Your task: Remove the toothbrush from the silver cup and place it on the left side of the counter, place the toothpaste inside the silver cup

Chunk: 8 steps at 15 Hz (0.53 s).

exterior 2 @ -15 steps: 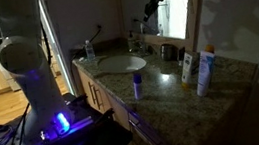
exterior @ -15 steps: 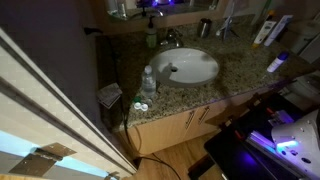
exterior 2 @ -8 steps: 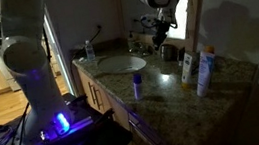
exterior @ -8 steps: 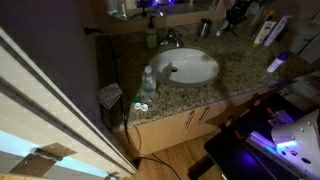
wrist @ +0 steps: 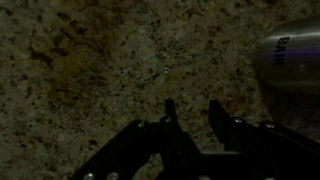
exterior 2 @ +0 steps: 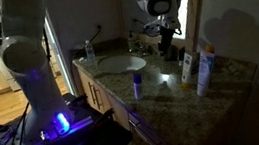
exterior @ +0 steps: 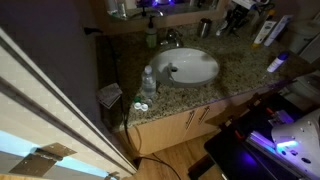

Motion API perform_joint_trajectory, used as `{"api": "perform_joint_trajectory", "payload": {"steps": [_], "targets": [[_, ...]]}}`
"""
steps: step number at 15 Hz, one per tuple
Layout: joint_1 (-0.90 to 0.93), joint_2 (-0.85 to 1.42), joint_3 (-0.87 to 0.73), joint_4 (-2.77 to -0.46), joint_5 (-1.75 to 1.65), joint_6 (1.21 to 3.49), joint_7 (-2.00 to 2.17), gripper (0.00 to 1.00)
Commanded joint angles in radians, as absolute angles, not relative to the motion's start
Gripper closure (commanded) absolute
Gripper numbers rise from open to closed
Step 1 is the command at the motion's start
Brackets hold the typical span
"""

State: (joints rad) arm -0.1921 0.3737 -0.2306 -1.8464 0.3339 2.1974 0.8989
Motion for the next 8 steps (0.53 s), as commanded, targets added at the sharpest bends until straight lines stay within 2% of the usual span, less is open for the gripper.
{"api": "perform_joint_trajectory", "payload": {"steps": [1, 5, 6, 7, 8], "targets": [[-0.216, 0.258, -0.228, -1.868, 0.273, 2.071, 0.730, 0.29], [-0.217, 0.205, -0.219, -1.829, 0.288, 1.889, 0.558, 0.00], [-0.216, 0.202, -0.219, -1.812, 0.290, 1.832, 0.522, 0.00], [-0.205, 0.213, -0.231, -1.830, 0.289, 1.908, 0.592, 0.11], [-0.205, 0.205, -0.230, -1.822, 0.289, 1.872, 0.567, 0.04]]}}
